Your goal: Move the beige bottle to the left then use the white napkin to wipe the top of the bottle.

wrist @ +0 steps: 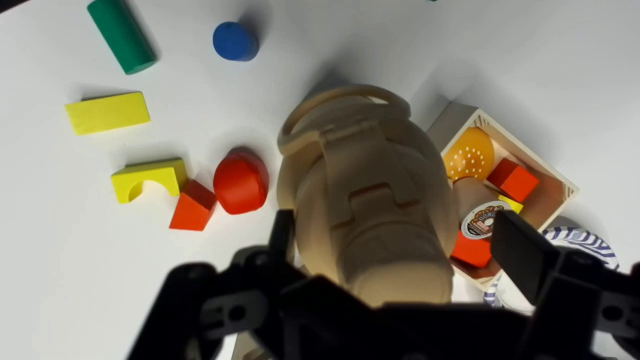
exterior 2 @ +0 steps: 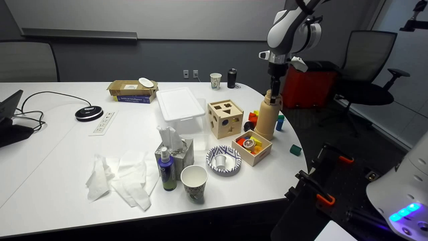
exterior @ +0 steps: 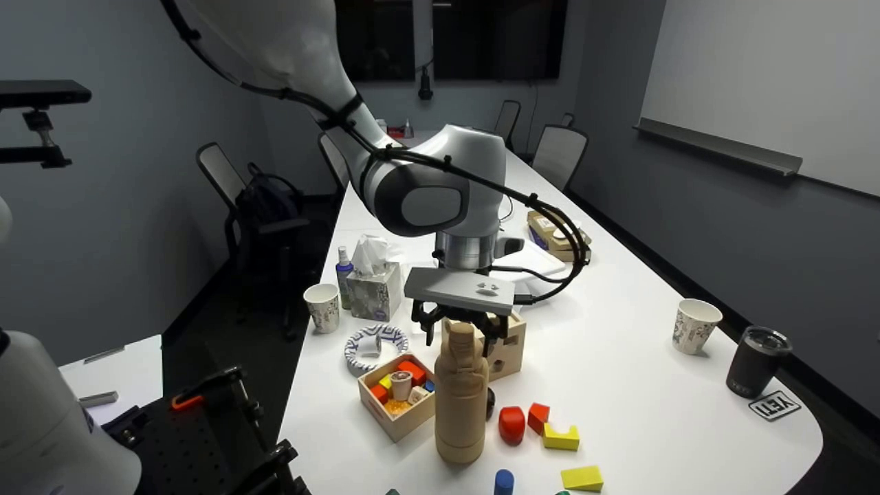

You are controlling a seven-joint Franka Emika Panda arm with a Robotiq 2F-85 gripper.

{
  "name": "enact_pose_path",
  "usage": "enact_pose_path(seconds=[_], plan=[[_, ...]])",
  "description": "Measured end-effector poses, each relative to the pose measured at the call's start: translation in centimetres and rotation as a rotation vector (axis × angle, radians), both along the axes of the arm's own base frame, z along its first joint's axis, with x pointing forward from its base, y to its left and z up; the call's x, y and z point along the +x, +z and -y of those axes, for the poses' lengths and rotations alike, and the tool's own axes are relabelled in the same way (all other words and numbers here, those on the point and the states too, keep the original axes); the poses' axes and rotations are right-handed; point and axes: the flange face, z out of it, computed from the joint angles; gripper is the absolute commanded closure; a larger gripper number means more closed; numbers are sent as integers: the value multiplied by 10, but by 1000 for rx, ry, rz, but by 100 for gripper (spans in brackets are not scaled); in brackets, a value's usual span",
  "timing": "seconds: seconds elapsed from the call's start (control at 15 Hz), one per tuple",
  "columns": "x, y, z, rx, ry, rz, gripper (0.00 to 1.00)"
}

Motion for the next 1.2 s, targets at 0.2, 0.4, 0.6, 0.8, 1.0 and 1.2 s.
enact_pose_path(seconds=[0.2,0.4,0.6,0.8,1.0,1.2], plan=[[0,-3,2,3,-12,12,2],[1,-3,4,-2,-15,25,29],[2,-2,6,-6,-19,35,45],[2,-1,7,-4,-24,38,49],[2,-1,7,-4,-24,39,49],[2,-1,7,-3,-26,40,49]])
